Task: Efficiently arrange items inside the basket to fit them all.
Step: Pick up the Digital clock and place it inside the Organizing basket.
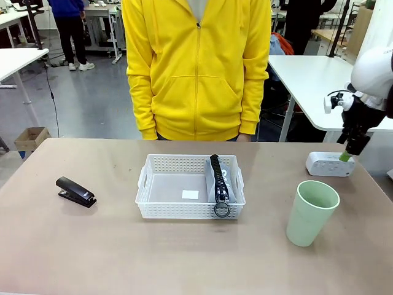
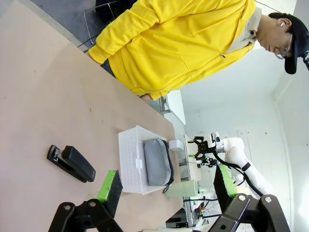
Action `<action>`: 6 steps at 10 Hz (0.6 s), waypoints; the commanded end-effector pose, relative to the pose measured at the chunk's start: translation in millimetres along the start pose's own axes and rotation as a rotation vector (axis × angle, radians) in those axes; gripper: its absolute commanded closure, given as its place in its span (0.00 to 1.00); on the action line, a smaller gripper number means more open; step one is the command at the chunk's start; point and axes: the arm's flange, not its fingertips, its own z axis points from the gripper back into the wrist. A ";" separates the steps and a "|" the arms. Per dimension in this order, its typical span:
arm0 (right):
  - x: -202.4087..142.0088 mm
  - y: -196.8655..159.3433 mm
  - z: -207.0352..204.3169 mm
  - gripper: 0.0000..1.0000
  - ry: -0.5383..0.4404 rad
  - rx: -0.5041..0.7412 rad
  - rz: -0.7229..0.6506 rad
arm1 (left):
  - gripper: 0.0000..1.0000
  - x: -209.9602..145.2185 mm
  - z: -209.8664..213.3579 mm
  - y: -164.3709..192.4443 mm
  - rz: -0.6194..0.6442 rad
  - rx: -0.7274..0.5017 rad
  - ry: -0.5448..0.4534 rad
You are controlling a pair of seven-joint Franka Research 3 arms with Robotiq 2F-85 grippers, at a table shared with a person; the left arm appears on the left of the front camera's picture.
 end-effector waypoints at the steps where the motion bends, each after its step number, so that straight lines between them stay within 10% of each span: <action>1: -13.5 -5.5 0.2 0.00 -0.118 0.097 0.533 | 0.00 0.0 -1.1 -0.1 -0.020 -0.021 -0.012; 3: 0.3 -12.7 -1.4 0.00 -0.045 0.158 0.294 | 0.00 0.0 -1.1 -0.1 -0.020 -0.021 -0.012; 6: 1.0 2.0 -4.7 0.00 -0.044 0.043 0.320 | 0.00 0.0 -1.1 -0.1 -0.020 -0.021 -0.012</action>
